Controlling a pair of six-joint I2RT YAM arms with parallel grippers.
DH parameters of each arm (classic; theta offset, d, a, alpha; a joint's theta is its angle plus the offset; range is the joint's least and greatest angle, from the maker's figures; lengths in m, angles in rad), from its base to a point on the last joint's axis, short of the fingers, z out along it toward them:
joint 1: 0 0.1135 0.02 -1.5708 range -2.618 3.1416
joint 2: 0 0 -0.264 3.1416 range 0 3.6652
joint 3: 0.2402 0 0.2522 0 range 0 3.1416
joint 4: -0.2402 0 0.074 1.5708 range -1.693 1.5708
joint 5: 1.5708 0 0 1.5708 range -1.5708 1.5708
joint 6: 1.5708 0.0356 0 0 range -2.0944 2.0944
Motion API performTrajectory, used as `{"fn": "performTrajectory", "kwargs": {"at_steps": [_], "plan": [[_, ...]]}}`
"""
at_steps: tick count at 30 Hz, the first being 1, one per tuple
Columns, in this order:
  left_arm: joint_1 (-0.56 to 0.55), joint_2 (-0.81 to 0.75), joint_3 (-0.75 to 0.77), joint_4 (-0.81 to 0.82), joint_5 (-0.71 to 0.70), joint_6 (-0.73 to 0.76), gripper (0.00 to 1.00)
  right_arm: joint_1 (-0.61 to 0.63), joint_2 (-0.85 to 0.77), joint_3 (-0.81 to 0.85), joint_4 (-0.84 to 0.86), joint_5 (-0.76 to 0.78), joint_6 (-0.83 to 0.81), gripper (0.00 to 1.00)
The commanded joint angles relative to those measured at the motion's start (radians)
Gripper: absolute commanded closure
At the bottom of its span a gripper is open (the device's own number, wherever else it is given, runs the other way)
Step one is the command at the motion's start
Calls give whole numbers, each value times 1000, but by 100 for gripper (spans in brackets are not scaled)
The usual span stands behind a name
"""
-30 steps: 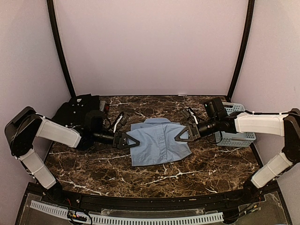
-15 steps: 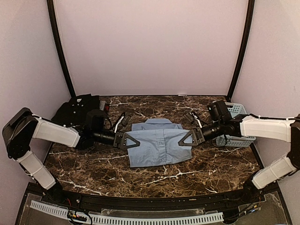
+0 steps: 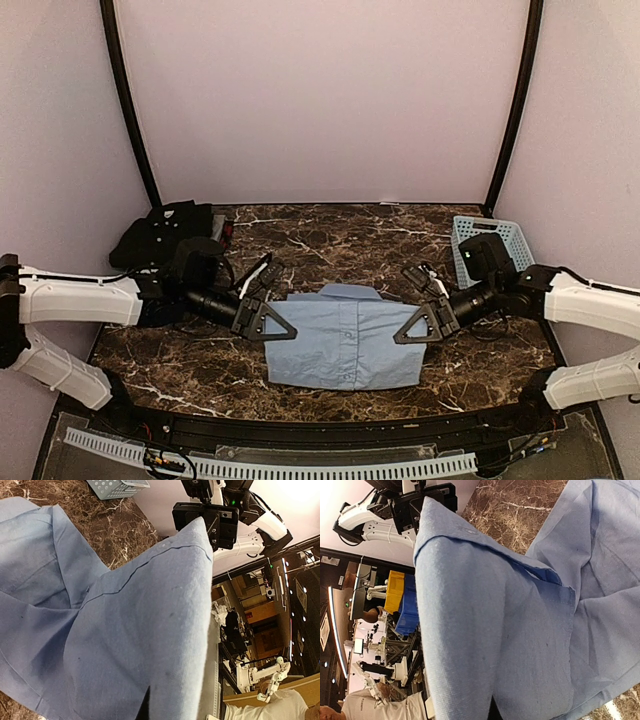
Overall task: Fold and stack the long sleeve shirts
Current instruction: Fold the 2/3-rectangle-folded shirt at the center of the board.
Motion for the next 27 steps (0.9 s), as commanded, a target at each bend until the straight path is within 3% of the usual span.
{"fn": "performTrajectory", "kwargs": {"at_steps": [1, 10, 21, 27], "plan": [[15, 3, 31, -96, -33, -46, 100, -24, 30, 32, -31, 23, 29, 100], [125, 213, 150, -155, -113, -36, 100, -131, 352, 199, -80, 34, -165, 100], [193, 517, 263, -70, -77, 49, 100, -216, 655, 315, -23, 84, -246, 87], [195, 598, 359, -34, -61, 70, 97, -239, 682, 283, 28, 92, -234, 97]]}}
